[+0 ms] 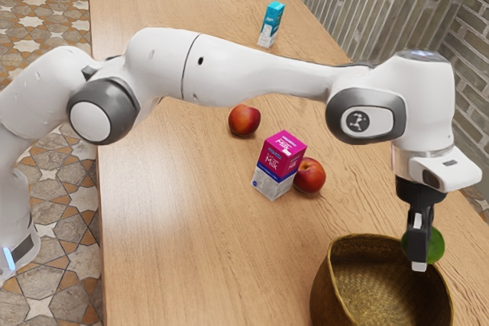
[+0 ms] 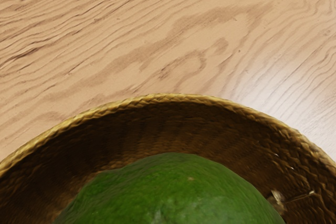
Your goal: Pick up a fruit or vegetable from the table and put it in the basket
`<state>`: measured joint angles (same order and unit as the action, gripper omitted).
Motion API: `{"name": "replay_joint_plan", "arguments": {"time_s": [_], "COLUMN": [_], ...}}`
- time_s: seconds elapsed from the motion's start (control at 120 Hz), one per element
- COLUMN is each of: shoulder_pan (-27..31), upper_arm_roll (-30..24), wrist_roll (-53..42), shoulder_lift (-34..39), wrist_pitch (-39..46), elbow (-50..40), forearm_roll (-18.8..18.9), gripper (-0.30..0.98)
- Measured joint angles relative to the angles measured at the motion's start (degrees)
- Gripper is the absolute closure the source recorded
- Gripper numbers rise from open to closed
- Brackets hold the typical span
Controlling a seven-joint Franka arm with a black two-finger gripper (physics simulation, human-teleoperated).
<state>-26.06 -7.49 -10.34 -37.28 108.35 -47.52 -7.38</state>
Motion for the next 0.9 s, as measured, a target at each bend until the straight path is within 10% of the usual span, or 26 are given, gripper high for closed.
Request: {"name": "replay_joint_plan", "arguments": {"time_s": [0.45,0.758,0.9], "shoulder_pan": [0.05,0.07,0.43], "upper_arm_roll": [0.18,0.19,7.12], "wrist_roll": [1.47,3.22,4.35], "shoulder_lift": [-5.02,-4.51,9.2], "wrist_pitch": [6.16,7.15,-2.02], "elbow": [-0.4,-1.99,-7.52], "forearm_roll": [0.32,-0.64,0.87], "gripper": [0.37,0.05,0.02]}}
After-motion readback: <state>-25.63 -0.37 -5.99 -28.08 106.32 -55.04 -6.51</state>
